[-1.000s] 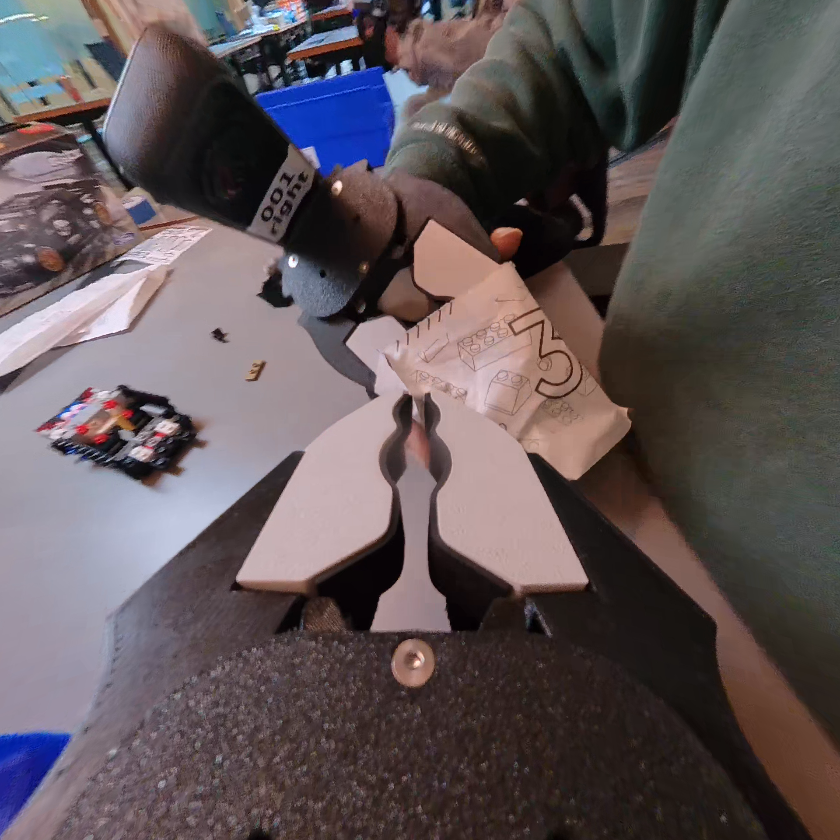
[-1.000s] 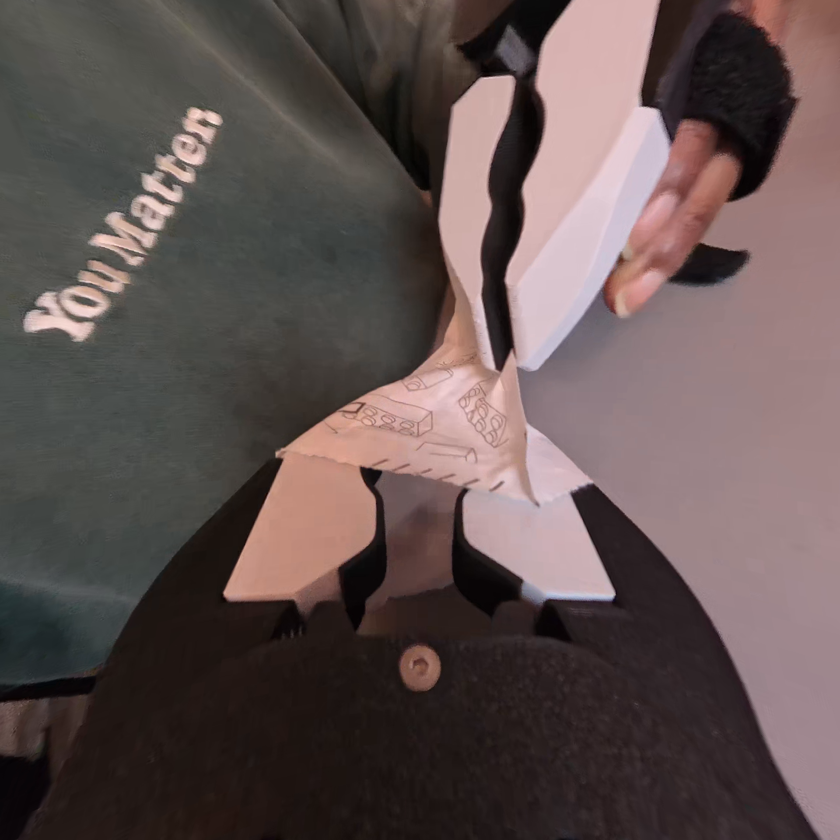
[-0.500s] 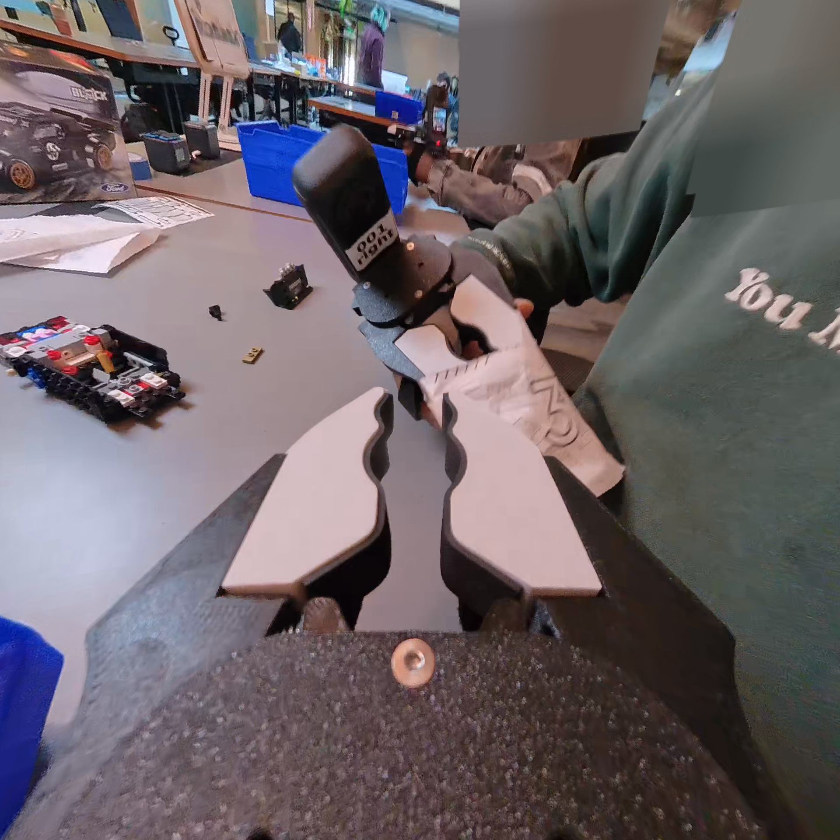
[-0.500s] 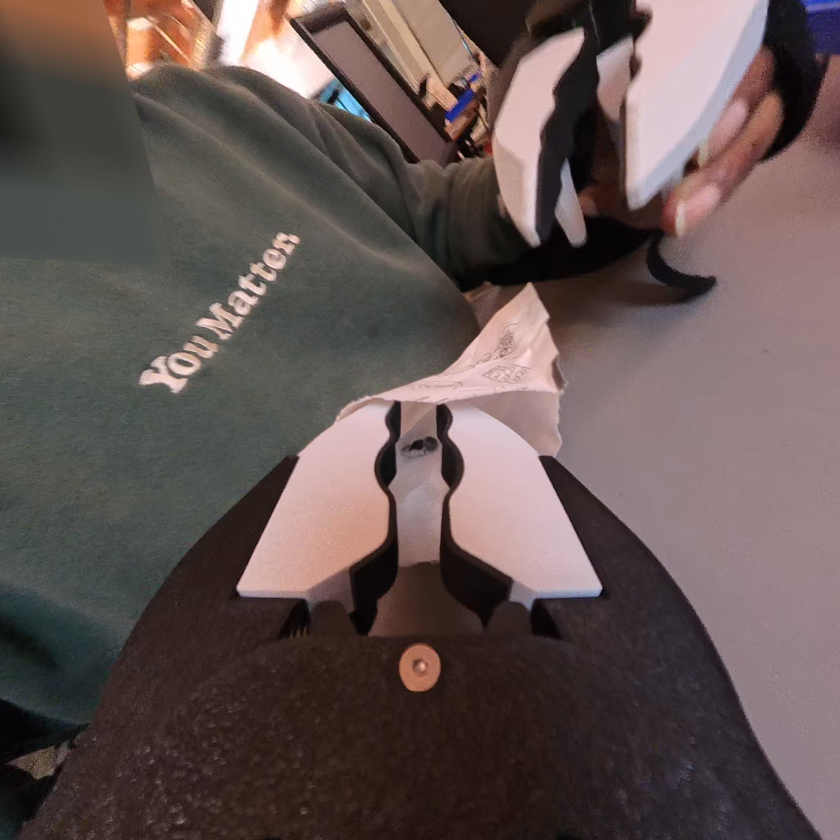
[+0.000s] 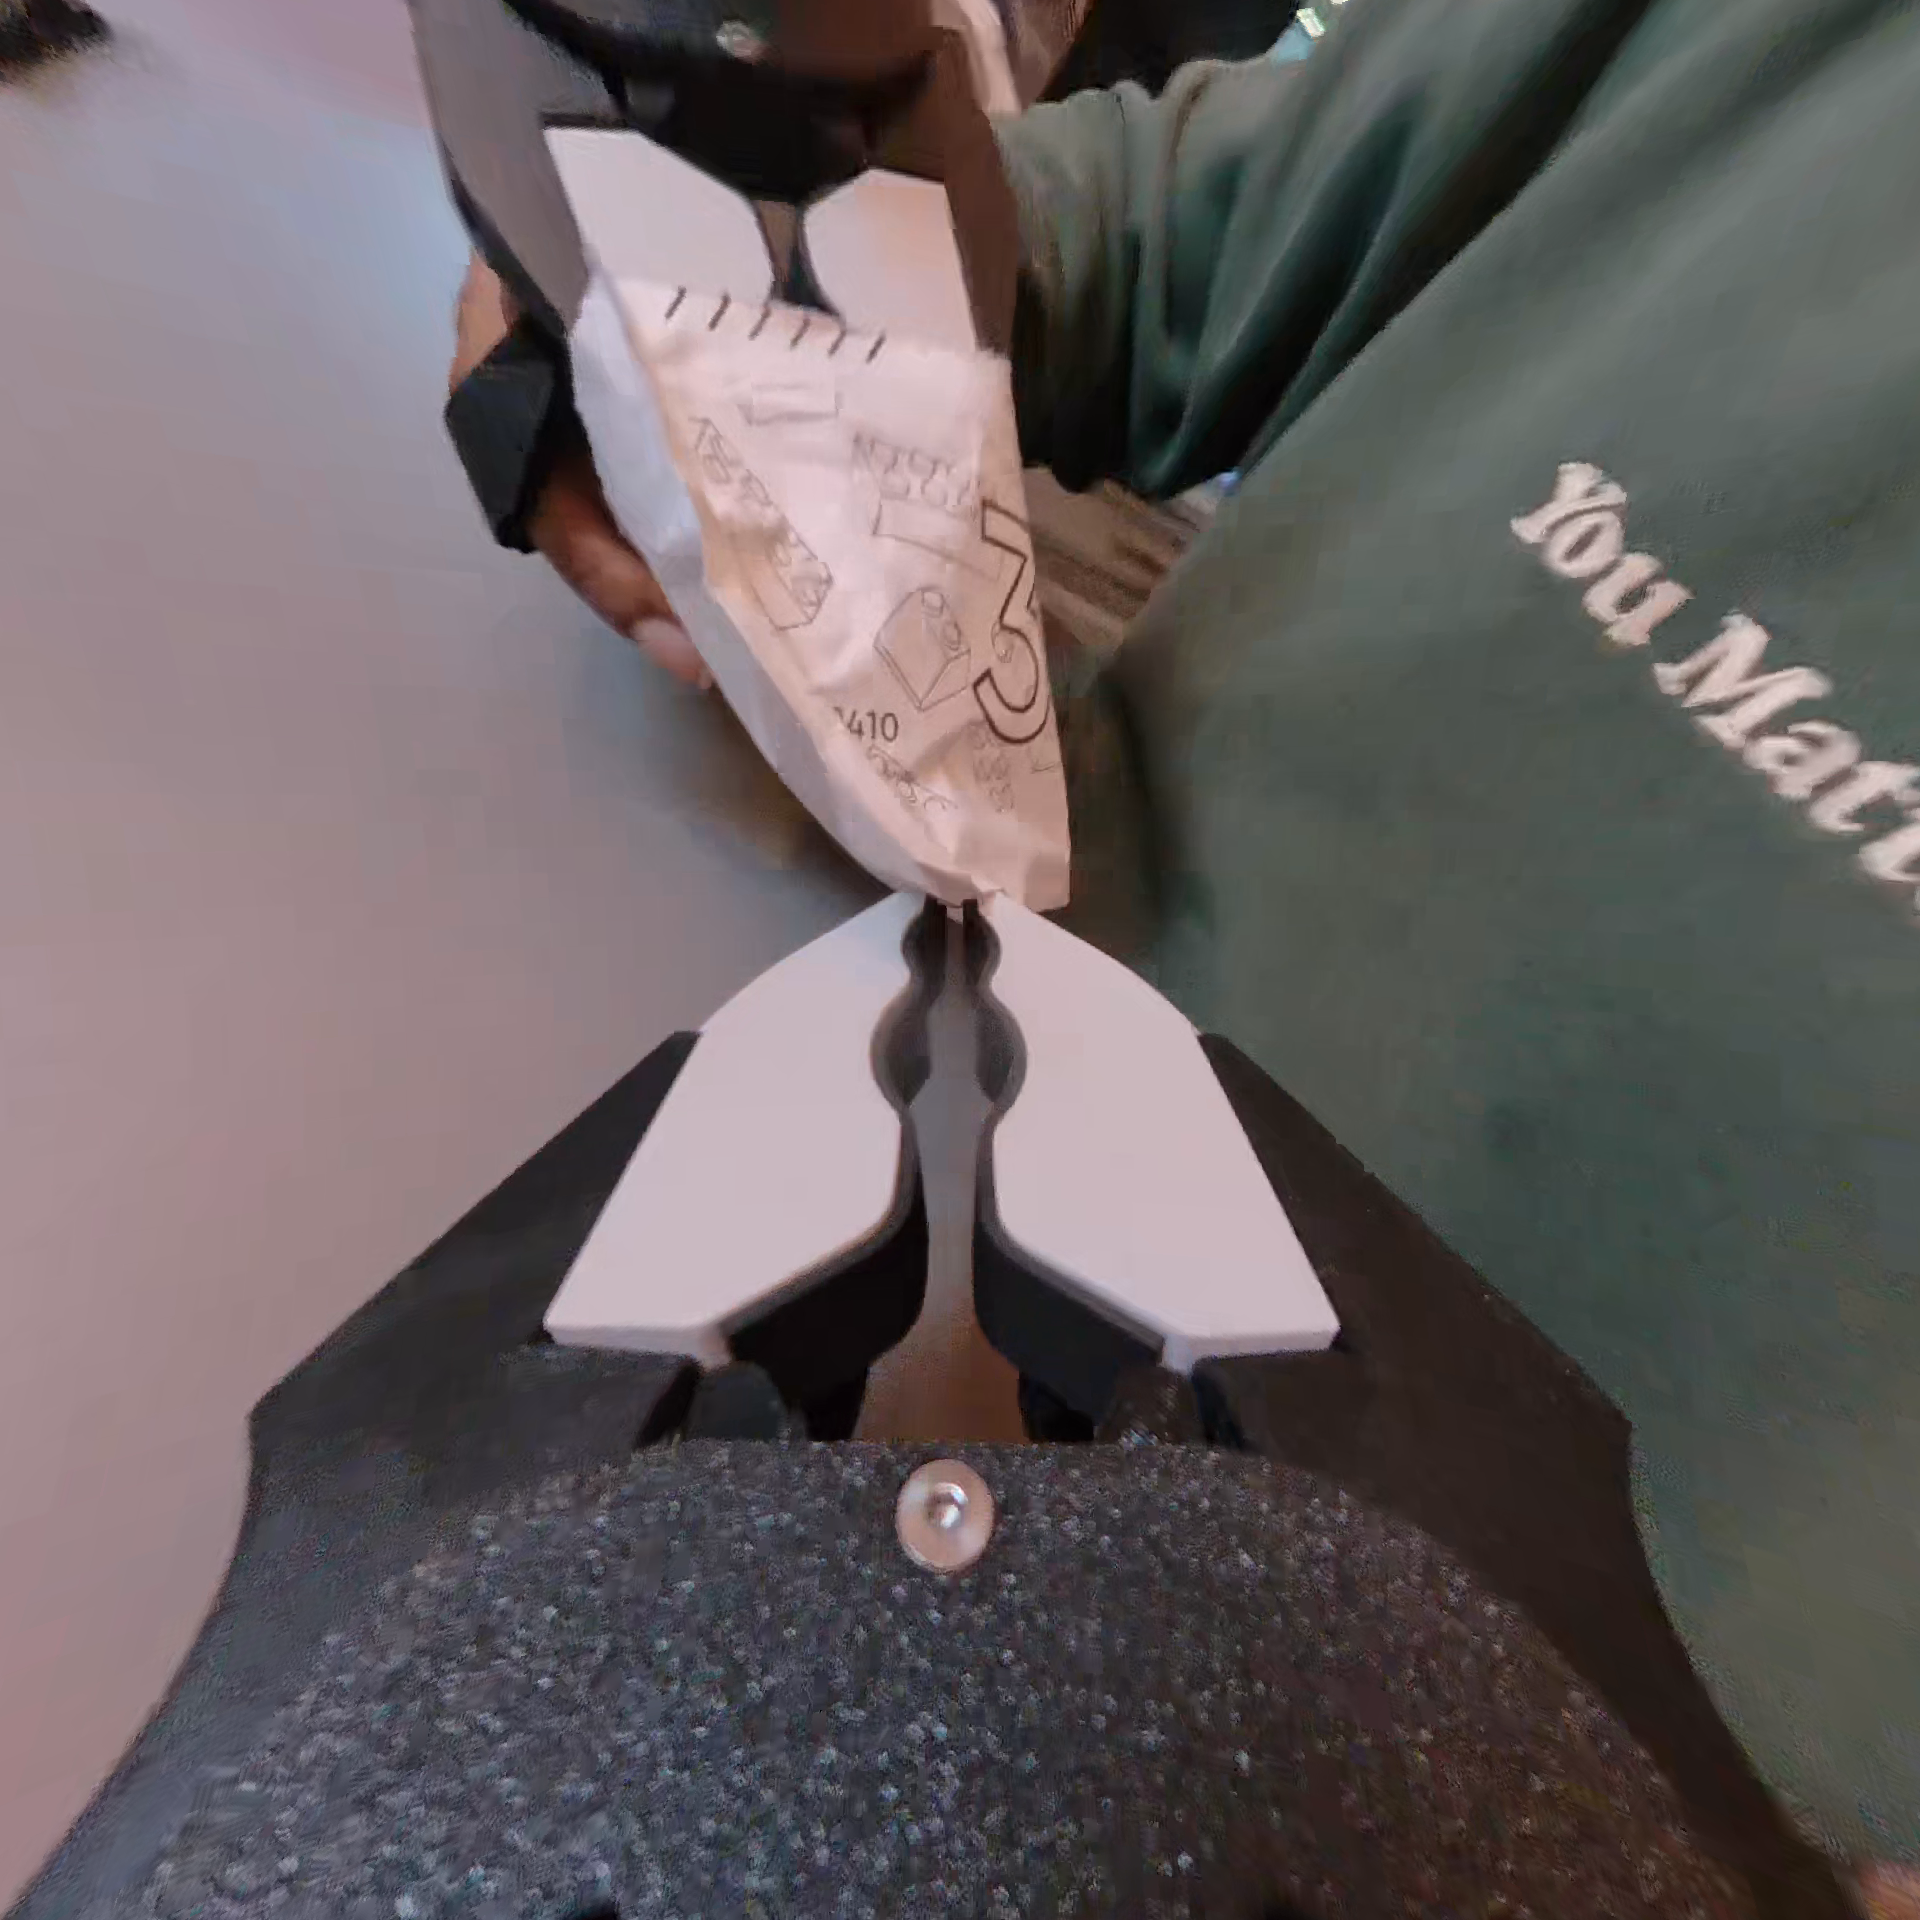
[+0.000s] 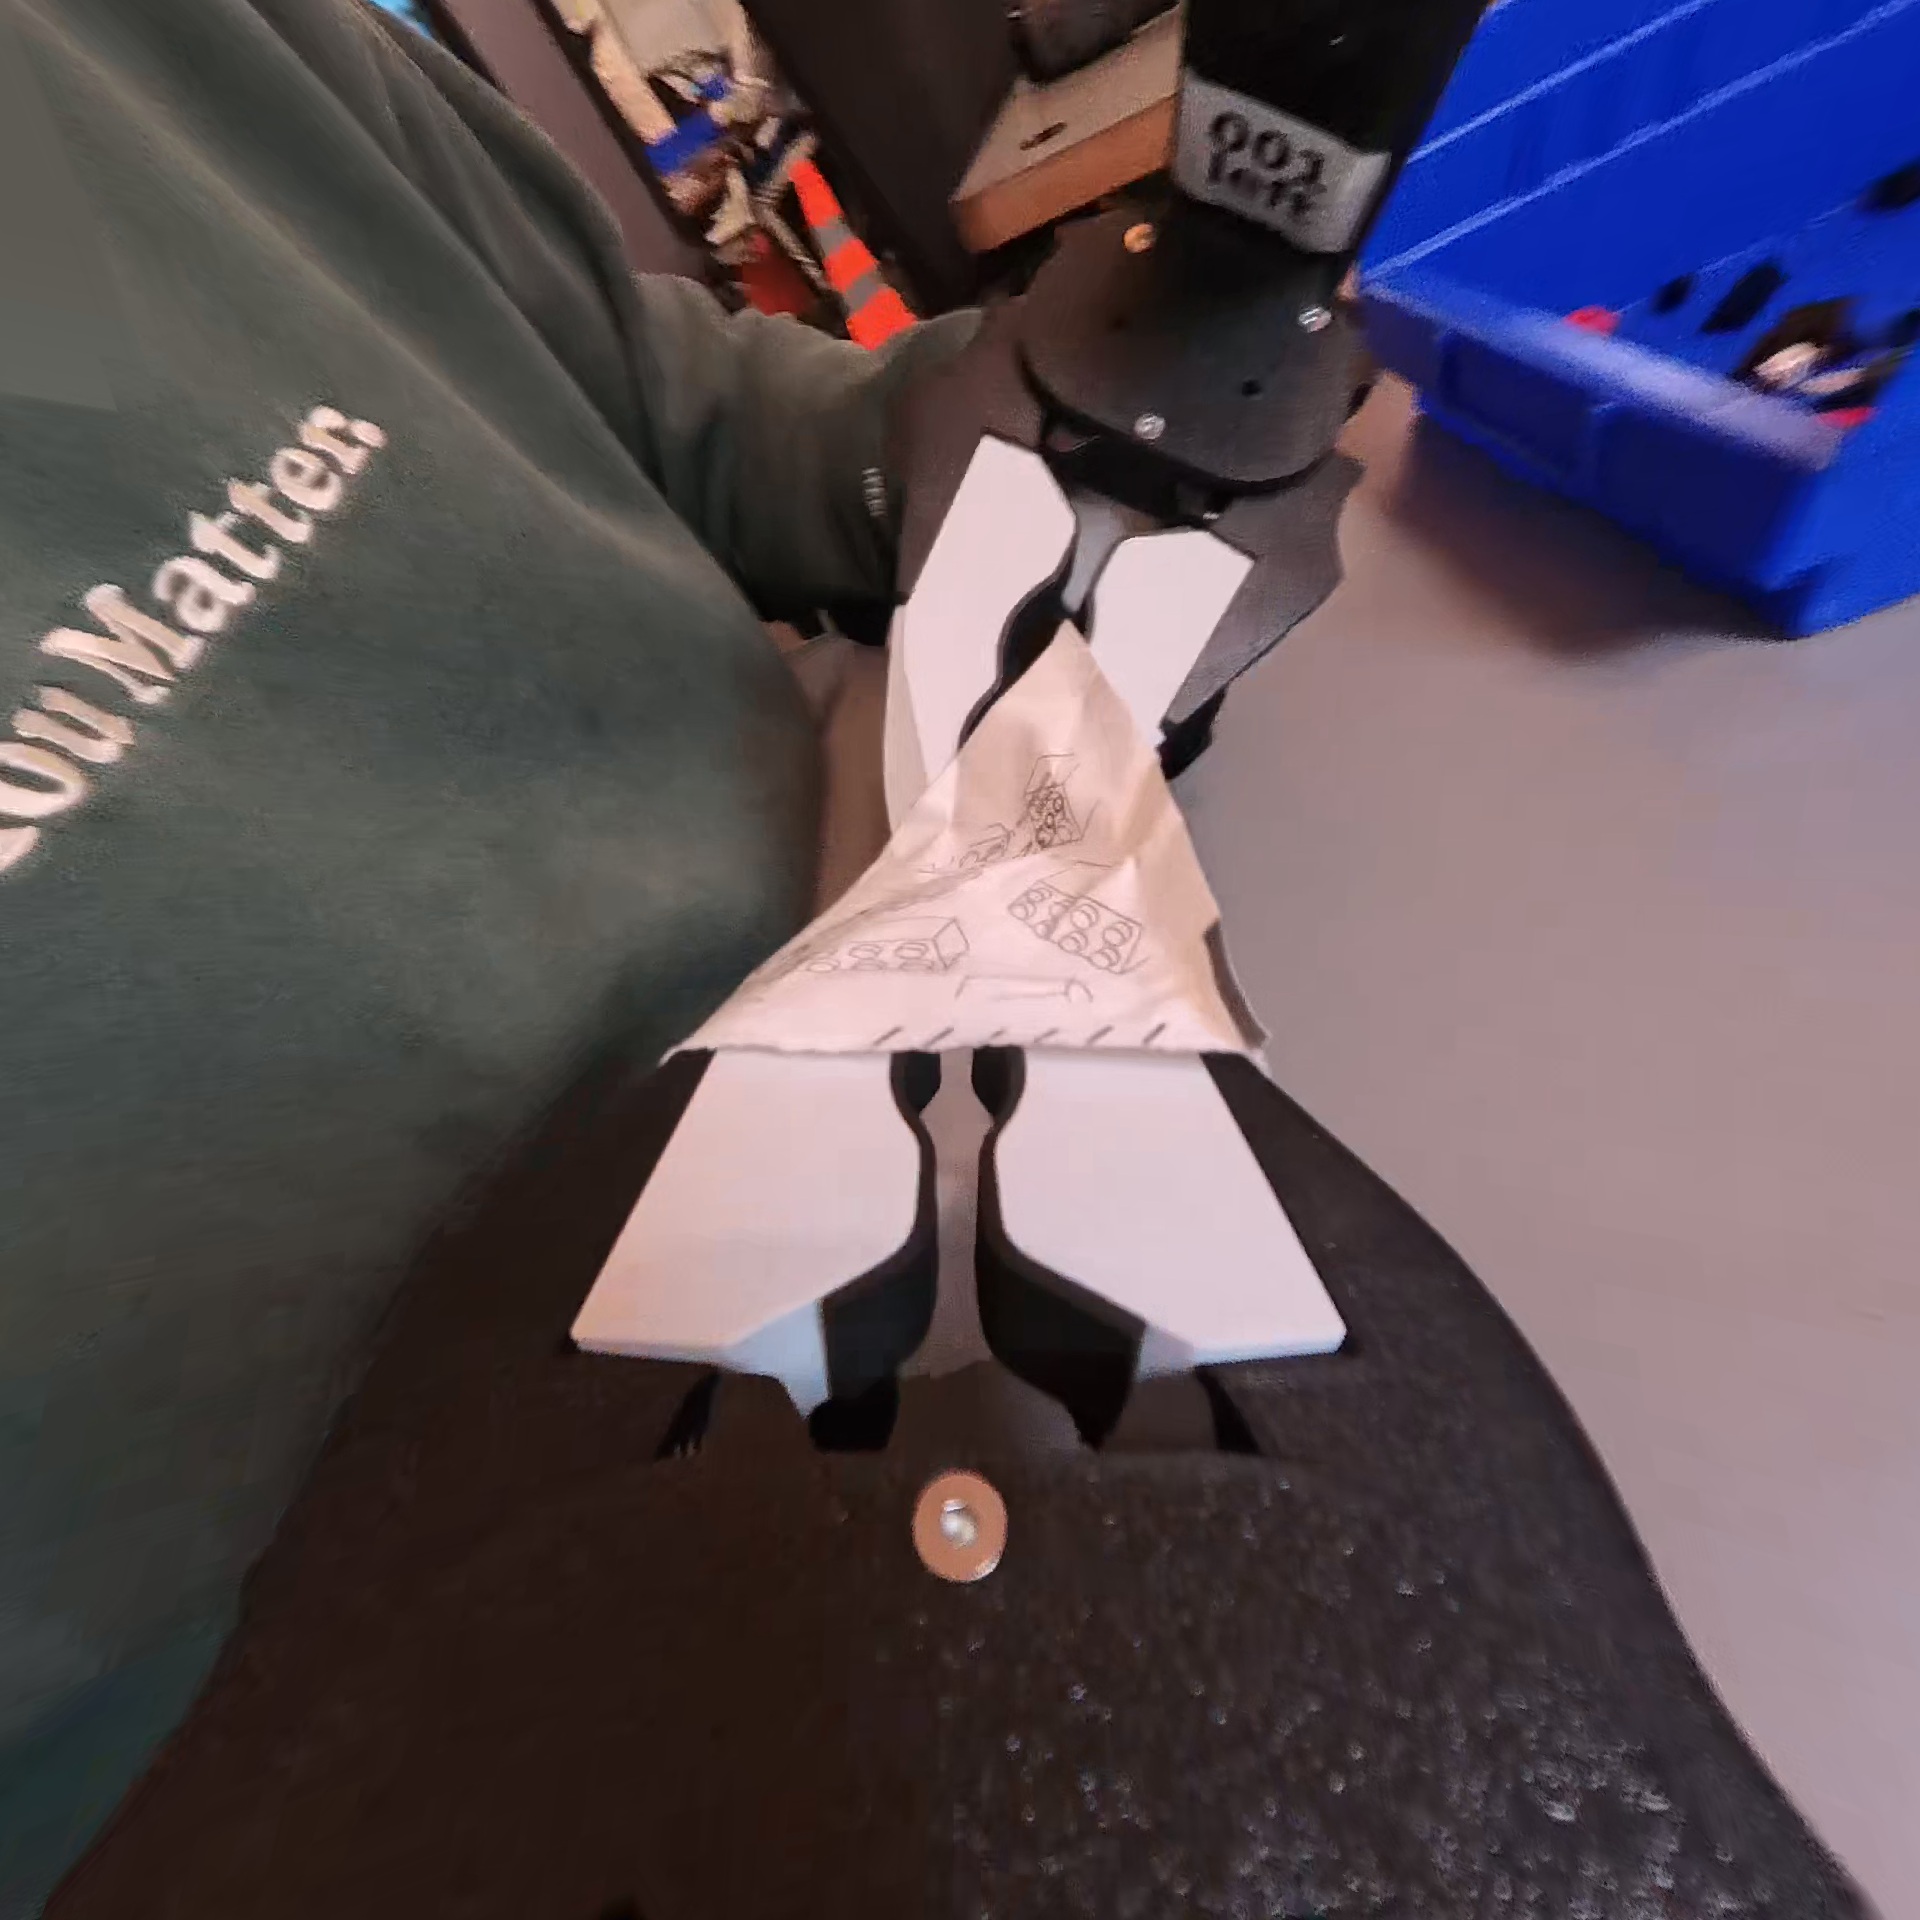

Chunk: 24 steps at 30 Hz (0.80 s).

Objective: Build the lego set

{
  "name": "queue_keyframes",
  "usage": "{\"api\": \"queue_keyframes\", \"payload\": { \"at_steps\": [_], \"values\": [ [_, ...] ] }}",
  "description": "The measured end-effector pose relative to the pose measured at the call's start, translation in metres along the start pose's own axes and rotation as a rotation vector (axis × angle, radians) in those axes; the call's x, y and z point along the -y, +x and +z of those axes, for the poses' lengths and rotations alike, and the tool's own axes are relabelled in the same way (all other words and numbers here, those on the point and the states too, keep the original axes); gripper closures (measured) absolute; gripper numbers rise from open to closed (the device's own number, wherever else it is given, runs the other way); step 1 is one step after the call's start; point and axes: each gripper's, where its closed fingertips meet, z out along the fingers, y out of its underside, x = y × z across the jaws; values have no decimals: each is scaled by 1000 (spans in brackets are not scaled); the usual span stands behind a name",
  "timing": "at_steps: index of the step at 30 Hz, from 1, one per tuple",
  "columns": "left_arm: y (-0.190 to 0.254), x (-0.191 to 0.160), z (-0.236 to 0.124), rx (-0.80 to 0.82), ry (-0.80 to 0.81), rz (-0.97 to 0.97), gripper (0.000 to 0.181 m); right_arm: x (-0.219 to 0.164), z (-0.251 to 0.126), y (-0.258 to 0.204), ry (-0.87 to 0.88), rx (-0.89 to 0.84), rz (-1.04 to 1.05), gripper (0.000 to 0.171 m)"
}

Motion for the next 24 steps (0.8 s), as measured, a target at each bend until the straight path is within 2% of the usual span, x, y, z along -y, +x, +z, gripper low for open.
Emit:
{"api": "queue_keyframes", "payload": {
  "at_steps": [3,6,8,9,18,21,22,24],
  "values": [
    [-13,9,-4,120,41,77,181,9,-7,0,27,-42,-30,171],
    [-23,19,-11,205,95,94,181,3,-3,5,-46,-124,-108,170],
    [-26,23,-12,238,114,111,181,4,3,4,-54,-127,-113,152],
    [-26,25,-13,253,126,119,181,6,4,5,-42,-126,-98,150],
    [-35,37,-29,342,196,128,181,21,0,23,36,-190,-97,145],
    [-26,44,-40,296,241,137,179,29,-8,32,129,-199,-27,156],
    [-24,47,-41,290,264,134,169,28,-8,34,135,-205,-29,161],
    [-28,46,-39,321,261,135,162,24,-3,37,103,-245,-62,169]
  ]
}}
